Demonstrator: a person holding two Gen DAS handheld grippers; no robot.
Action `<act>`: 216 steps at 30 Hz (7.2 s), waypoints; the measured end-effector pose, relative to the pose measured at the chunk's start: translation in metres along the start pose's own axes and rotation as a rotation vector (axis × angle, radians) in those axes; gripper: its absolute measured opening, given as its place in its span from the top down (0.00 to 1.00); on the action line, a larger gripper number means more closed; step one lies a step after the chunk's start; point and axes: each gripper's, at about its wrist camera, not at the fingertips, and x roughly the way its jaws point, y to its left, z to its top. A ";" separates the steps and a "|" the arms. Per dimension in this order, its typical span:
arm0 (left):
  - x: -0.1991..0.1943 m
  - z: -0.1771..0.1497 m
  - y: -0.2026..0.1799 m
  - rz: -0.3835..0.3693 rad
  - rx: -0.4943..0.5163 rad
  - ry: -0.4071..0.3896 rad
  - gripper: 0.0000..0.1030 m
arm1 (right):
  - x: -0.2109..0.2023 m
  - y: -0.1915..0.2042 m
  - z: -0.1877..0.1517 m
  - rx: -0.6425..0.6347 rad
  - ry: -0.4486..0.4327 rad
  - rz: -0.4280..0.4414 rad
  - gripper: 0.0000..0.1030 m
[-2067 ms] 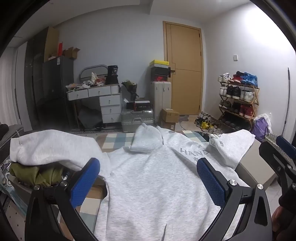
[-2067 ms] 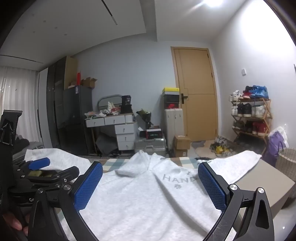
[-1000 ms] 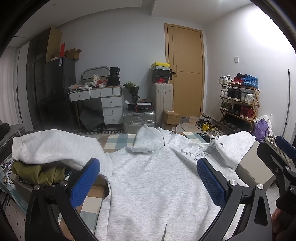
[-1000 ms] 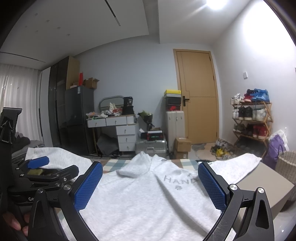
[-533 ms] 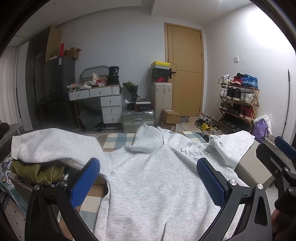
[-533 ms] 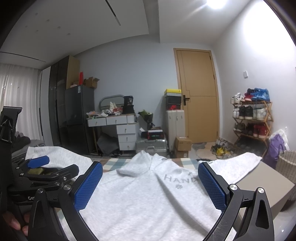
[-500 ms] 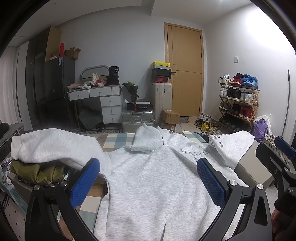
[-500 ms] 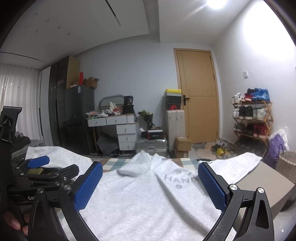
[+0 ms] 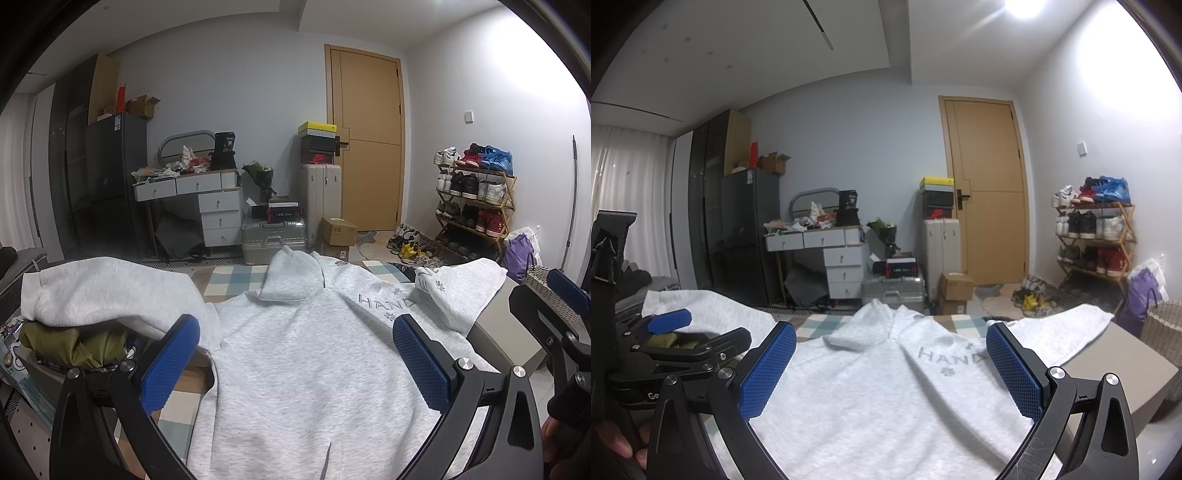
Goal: Fold large clothes
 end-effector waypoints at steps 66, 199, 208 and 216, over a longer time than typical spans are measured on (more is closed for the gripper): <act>0.162 -0.040 -0.054 0.047 0.210 0.369 0.01 | 0.338 -0.543 -0.044 0.411 0.710 -0.560 0.71; 0.067 0.018 0.269 0.170 -0.479 0.194 0.20 | 0.192 -0.161 -0.113 0.496 0.476 0.029 0.00; 0.094 -0.026 0.368 0.187 -0.739 0.216 0.20 | 0.190 -0.146 -0.109 0.427 0.491 -0.023 0.00; 0.117 -0.014 0.382 0.289 -0.748 0.181 0.81 | 0.182 -0.110 -0.066 0.393 0.496 0.022 0.00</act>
